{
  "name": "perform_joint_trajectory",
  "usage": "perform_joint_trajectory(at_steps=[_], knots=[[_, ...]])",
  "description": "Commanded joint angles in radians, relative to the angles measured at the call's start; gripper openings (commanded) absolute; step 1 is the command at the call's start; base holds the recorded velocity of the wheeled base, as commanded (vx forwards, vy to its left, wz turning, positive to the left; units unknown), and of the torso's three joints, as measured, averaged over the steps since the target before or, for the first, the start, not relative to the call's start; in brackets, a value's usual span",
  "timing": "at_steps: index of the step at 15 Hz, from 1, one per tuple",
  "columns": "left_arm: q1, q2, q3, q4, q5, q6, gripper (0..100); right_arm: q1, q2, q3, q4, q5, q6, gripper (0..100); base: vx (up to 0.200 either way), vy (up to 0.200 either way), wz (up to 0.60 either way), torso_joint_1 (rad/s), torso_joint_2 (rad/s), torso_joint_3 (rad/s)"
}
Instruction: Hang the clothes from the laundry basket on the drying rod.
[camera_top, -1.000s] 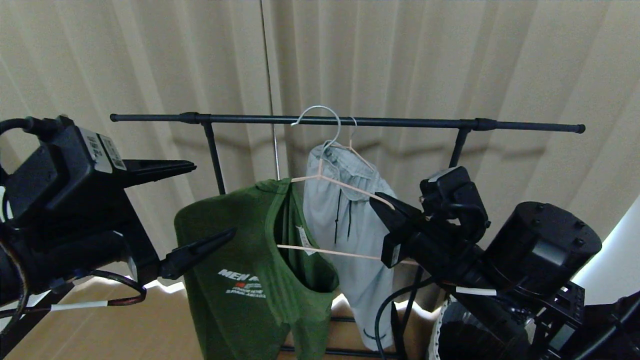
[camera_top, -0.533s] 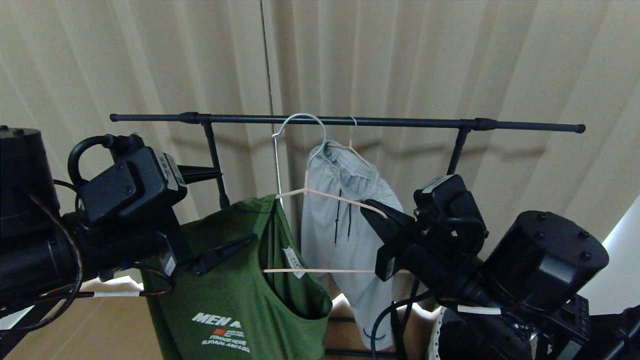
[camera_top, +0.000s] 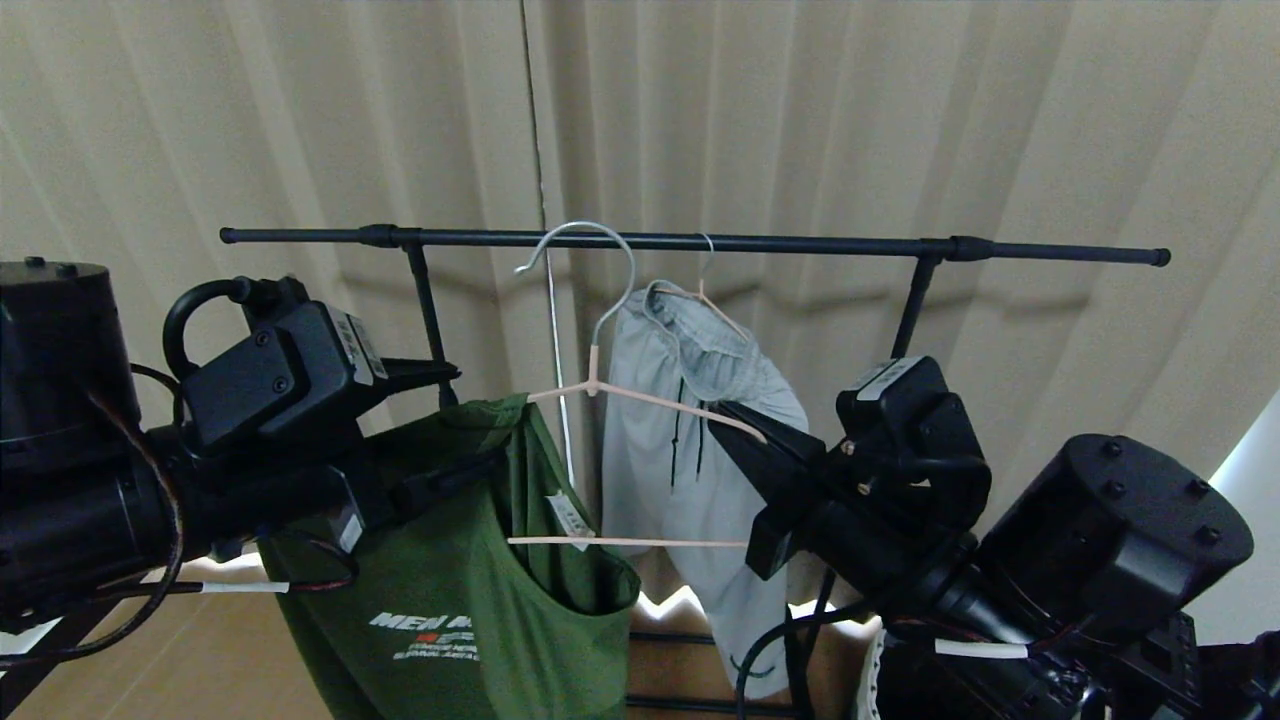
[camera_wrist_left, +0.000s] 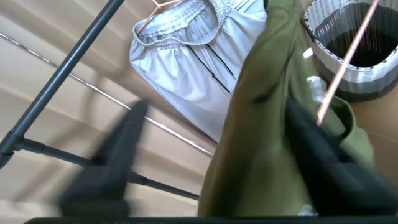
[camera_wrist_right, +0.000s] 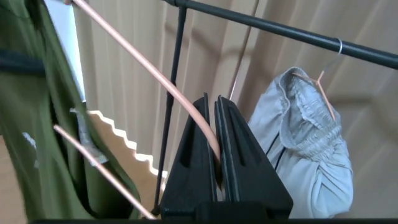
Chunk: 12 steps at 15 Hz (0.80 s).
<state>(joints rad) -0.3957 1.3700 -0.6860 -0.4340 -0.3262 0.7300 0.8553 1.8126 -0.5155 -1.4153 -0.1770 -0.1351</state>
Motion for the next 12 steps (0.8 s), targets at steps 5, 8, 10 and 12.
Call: perform_joint_trajectory(at_steps=[5, 8, 10, 12], knots=[[0.0, 0.001, 0.017, 0.0, -0.001, 0.0, 0, 0.001, 0.002, 0.02, -0.027, 0.014, -0.003, 0, 0.0, 0.0, 0.0, 0.0, 0.0, 0.0], [0.0, 0.0, 0.037, -0.015, 0.001, -0.004, 0, -0.001, 0.007, 0.022, -0.027, 0.014, -0.006, 0, 0.0, 0.0, 0.0, 0.0, 0.0, 0.0], [0.005, 0.008, 0.069, -0.083, 0.004, -0.009, 0, -0.001, 0.005, 0.029, -0.025, 0.011, -0.008, 100, 0.0, 0.0, 0.0, 0.0, 0.0, 0.0], [0.015, 0.012, 0.089, -0.117, 0.012, -0.031, 0, -0.005, 0.004, 0.029, -0.028, 0.005, -0.009, 100, 0.0, 0.0, 0.0, 0.0, 0.0, 0.0]])
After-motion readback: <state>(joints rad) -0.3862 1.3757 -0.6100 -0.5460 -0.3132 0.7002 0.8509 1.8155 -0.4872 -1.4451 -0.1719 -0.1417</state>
